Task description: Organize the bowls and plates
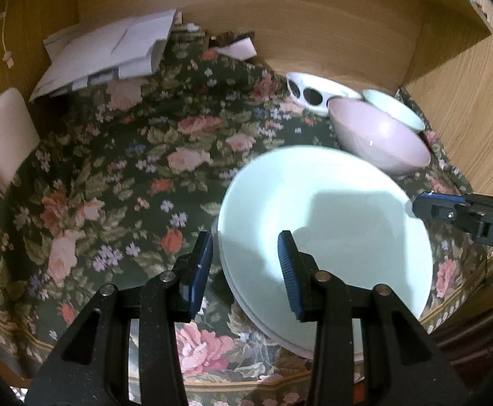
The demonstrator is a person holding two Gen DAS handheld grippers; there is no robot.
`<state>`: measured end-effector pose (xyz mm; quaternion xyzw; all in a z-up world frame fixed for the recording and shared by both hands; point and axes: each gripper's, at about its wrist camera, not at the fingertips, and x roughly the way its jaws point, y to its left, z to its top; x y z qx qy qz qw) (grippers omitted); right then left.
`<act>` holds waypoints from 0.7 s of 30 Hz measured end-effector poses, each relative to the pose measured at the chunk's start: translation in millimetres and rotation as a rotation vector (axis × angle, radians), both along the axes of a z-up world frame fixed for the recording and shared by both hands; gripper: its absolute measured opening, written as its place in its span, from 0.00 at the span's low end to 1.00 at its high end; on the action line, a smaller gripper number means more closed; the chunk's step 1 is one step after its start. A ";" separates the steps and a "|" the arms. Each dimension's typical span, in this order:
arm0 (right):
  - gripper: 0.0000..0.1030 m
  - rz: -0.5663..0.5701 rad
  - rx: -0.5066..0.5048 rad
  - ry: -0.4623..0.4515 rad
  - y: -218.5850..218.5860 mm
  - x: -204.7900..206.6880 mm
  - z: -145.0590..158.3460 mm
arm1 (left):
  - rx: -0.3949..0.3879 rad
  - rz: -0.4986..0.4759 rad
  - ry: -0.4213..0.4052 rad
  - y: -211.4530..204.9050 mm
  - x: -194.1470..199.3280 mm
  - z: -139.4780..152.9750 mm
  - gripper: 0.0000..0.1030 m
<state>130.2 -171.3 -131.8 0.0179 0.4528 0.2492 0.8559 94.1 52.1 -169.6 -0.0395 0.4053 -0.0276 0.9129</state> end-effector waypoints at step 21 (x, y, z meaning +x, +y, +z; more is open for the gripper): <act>0.67 -0.199 -0.055 -0.168 -48.4 46.5 38.8 | -0.007 -0.125 -0.104 -47.3 69.9 60.1 0.76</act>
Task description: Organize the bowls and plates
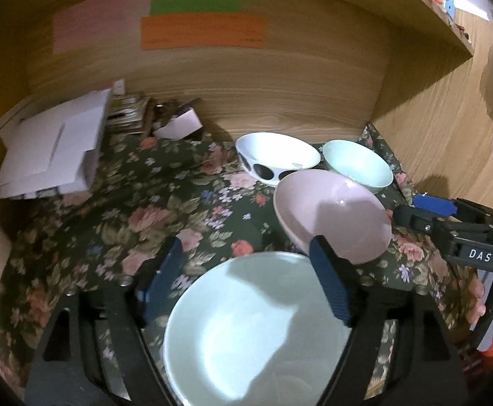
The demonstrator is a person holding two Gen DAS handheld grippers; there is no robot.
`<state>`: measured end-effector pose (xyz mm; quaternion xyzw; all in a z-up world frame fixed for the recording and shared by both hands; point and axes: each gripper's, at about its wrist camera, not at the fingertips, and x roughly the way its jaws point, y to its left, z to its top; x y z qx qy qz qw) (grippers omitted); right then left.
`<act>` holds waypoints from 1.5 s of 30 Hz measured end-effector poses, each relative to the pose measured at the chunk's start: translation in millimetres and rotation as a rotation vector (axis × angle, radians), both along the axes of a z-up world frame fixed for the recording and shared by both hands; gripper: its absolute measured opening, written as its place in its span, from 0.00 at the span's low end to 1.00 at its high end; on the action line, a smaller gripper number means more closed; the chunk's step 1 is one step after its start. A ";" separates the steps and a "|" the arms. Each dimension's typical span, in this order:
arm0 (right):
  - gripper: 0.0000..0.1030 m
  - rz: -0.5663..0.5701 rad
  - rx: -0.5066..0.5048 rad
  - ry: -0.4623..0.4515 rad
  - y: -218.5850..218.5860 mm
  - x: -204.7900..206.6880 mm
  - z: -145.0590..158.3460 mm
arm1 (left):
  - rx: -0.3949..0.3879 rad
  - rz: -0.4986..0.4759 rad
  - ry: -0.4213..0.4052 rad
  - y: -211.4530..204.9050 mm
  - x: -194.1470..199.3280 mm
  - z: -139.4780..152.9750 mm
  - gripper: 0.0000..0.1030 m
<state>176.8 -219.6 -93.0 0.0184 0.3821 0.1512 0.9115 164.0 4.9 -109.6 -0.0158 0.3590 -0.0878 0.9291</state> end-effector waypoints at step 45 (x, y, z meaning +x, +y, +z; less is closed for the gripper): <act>0.33 -0.016 0.127 0.127 -22.7 48.0 -43.7 | 0.002 -0.168 0.217 -64.9 92.6 -64.1 0.25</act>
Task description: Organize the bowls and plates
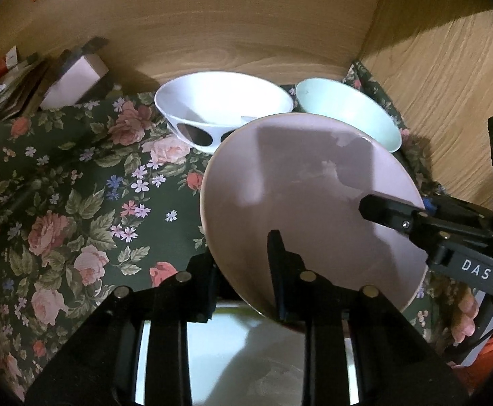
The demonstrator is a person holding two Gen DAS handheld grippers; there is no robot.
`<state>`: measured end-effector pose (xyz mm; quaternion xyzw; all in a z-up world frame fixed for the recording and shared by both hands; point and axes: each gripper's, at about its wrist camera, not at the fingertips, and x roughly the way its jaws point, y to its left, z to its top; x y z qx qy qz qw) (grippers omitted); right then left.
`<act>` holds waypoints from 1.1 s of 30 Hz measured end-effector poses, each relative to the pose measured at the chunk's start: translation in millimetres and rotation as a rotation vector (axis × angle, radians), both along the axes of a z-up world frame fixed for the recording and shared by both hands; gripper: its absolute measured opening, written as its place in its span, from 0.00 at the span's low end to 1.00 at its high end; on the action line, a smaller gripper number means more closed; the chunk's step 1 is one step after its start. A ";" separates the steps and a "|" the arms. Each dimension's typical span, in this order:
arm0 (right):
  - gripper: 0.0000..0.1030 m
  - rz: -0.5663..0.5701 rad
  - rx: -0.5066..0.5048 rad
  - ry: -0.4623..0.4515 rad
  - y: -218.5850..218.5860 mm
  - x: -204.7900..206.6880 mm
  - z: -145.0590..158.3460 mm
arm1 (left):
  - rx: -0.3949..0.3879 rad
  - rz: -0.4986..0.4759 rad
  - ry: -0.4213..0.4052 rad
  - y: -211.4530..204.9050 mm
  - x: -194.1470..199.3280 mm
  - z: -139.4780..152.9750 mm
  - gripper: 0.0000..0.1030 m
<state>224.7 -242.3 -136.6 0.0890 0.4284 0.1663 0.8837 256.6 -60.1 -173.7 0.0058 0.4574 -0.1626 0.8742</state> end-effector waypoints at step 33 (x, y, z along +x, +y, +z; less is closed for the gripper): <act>0.33 0.214 -0.029 -0.135 113.3 -44.1 43.5 | -0.044 0.211 -0.134 106.0 -95.4 52.5 0.25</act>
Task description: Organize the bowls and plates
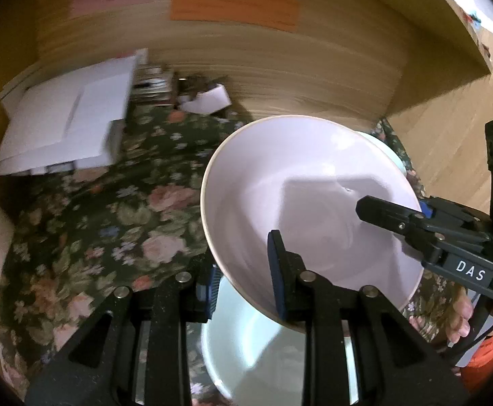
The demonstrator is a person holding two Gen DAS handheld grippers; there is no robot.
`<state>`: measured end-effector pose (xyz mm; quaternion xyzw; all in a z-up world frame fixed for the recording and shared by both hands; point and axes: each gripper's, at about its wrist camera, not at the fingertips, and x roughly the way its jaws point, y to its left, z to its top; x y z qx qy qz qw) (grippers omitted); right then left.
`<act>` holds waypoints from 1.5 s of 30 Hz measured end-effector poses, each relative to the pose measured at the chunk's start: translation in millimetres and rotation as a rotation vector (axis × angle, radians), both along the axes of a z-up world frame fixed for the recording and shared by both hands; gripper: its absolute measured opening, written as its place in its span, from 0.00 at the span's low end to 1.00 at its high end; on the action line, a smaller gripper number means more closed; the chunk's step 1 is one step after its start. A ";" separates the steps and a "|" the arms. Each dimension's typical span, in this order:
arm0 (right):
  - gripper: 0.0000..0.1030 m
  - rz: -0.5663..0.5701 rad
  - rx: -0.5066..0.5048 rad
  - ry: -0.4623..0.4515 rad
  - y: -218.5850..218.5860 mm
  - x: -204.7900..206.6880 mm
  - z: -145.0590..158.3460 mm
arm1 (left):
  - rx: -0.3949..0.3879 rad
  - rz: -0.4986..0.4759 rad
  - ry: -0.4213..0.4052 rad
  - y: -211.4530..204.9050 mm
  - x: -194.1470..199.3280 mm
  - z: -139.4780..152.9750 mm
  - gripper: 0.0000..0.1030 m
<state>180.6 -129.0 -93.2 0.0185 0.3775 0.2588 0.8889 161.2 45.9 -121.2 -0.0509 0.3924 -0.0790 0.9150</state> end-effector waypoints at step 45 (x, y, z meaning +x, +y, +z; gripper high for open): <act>0.33 0.299 -0.144 0.159 169.3 -6.2 -72.1 | -0.057 0.320 0.093 156.6 -72.1 -68.0 0.26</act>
